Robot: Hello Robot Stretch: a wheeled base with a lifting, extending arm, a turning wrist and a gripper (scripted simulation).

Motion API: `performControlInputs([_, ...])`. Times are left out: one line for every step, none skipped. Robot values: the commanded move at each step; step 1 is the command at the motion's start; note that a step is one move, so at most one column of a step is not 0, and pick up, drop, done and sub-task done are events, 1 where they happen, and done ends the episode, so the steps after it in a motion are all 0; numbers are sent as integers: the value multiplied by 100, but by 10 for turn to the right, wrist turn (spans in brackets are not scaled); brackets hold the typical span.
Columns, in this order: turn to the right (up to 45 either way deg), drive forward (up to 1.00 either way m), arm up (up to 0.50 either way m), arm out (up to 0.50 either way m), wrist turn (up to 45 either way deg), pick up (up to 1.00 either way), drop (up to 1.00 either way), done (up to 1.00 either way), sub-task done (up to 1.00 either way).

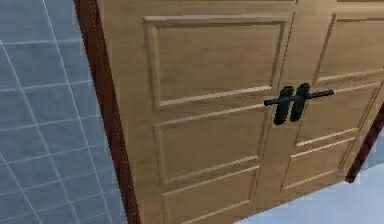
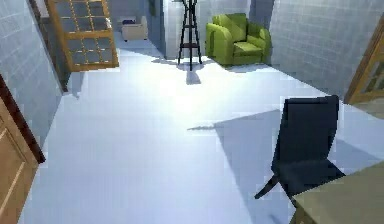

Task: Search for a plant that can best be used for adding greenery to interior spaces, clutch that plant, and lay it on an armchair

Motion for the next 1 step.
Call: performControlInputs([0,5,0,0,0,0,0,0,0])
